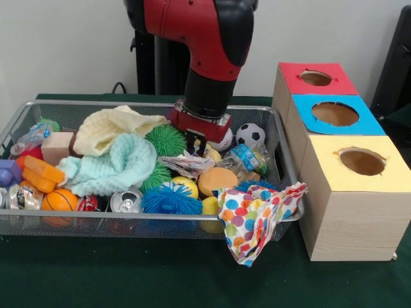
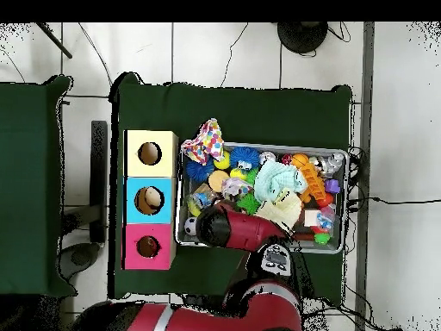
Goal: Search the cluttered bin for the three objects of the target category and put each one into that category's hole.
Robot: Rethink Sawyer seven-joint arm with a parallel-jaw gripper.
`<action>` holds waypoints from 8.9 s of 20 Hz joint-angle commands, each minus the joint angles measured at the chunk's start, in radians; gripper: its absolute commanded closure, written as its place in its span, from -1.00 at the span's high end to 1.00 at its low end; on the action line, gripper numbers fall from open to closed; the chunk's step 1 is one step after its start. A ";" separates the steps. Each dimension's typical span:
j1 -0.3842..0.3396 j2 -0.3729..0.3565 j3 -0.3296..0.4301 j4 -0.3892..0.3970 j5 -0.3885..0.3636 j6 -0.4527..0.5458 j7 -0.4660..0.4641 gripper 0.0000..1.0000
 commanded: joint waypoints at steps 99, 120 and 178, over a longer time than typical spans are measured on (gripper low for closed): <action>-0.119 -0.155 0.148 -0.046 -0.016 0.309 0.217 1.00; -0.095 -0.141 0.182 0.017 0.031 0.327 0.144 1.00; -0.022 -0.034 0.101 -0.021 0.047 0.082 0.186 1.00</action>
